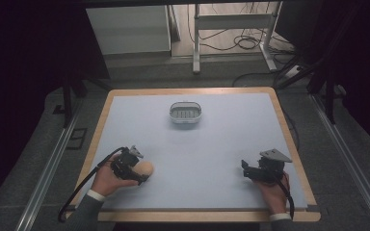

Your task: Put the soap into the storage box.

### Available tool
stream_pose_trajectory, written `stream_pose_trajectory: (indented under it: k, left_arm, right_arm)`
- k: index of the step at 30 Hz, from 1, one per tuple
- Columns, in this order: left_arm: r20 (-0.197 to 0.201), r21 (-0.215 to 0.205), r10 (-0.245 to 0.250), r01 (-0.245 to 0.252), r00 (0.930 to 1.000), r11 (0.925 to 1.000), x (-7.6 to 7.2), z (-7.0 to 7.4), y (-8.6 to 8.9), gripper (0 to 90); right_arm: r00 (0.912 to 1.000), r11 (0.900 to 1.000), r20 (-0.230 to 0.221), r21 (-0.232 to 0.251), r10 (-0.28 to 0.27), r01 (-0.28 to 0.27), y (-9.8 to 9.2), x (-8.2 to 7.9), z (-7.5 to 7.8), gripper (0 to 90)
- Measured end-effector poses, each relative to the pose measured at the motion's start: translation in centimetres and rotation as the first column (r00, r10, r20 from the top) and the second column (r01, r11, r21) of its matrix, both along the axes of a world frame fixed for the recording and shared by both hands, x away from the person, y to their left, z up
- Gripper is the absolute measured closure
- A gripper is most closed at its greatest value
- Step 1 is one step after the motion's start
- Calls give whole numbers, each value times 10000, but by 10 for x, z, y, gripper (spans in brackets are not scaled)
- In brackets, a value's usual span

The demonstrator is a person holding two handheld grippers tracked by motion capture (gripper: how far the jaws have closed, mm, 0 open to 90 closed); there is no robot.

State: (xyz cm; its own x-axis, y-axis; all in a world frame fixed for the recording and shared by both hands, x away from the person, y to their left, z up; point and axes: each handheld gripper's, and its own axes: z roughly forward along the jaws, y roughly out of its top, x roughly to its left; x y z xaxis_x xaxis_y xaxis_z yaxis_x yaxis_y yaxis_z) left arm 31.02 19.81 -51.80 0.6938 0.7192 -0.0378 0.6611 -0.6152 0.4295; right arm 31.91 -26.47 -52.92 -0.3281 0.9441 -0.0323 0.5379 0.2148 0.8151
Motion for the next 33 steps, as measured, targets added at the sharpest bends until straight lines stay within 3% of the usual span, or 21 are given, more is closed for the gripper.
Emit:
stream_pose_trajectory:
  k: [7, 18, 33]
  left_arm:
    - [-37, 5, -103, 103, 9999, 9999, -1, -2, 0, 308]
    - [51, 88, -219, 218, 9997, 9997, 0, -2, 2, 321]
    - [276, -387, -155, 166, 9995, 9991, 3, 10, 10, 323]
  right_arm:
    - [10000, 10000, -19, -53, -15, 15, 0, 0, 0, 62]
    - [10000, 10000, -10, -66, -64, 64, 0, 0, 0, 62]
    - [9999, 9999, -16, -90, -112, 112, 0, 0, 0, 62]
